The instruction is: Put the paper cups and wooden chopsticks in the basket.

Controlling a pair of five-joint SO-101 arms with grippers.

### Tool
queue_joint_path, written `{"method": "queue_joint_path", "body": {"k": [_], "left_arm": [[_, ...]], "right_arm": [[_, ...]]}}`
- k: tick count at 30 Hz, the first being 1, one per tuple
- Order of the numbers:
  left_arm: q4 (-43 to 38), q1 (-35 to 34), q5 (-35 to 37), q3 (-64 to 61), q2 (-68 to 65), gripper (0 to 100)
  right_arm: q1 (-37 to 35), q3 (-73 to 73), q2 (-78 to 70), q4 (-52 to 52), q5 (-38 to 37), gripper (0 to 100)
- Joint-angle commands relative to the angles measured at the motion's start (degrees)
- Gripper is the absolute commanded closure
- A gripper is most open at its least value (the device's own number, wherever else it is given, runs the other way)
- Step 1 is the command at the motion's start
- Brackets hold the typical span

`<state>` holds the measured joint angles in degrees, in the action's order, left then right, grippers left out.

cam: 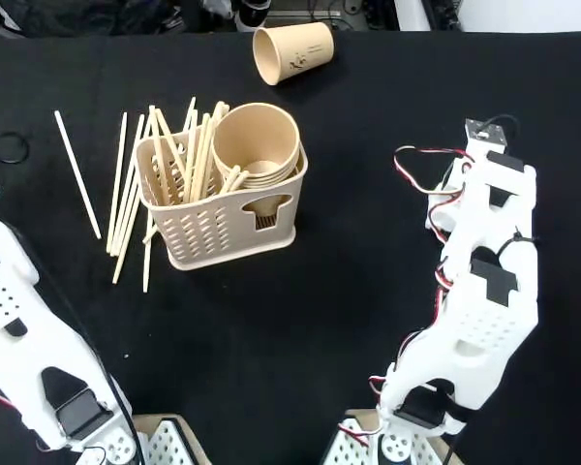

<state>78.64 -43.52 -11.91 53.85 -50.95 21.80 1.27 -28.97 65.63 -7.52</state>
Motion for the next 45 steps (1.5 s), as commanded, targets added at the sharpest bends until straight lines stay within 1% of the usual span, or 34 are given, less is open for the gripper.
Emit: {"method": "queue_joint_path", "body": {"k": [1,7,11,18,23,27,35,42,45], "left_arm": [[-0.8,0.8,-1.1,2.9,1.0,97],[-3.1,-0.3,-1.5,2.5,0.8,97],[-3.3,-0.7,-4.7,2.2,0.6,97],[-3.3,-0.7,-5.6,2.9,-4.4,97],[-3.3,-0.8,-9.7,3.4,-6.1,97],[-1.9,-1.0,-9.8,6.6,-6.6,97],[7.1,-1.0,-9.8,16.2,-6.7,97],[7.5,-2.1,-9.7,16.8,-10.5,97],[6.4,-2.7,-9.7,16.9,-12.1,97]], "right_arm": [[0.0,0.3,1.4,-0.2,-0.1,98.6],[0.0,0.3,1.4,-0.2,-0.1,98.6],[0.0,0.3,1.4,-0.2,-0.1,98.6],[0.0,0.4,1.4,-0.2,-0.1,98.6],[0.0,0.4,1.4,-0.2,0.0,98.6],[0.0,0.4,1.4,-0.2,0.0,98.6],[0.0,0.4,1.4,-0.2,0.0,98.6],[0.0,0.4,1.4,-0.2,0.0,98.6],[0.0,0.4,1.4,-0.2,0.0,98.6]]}}
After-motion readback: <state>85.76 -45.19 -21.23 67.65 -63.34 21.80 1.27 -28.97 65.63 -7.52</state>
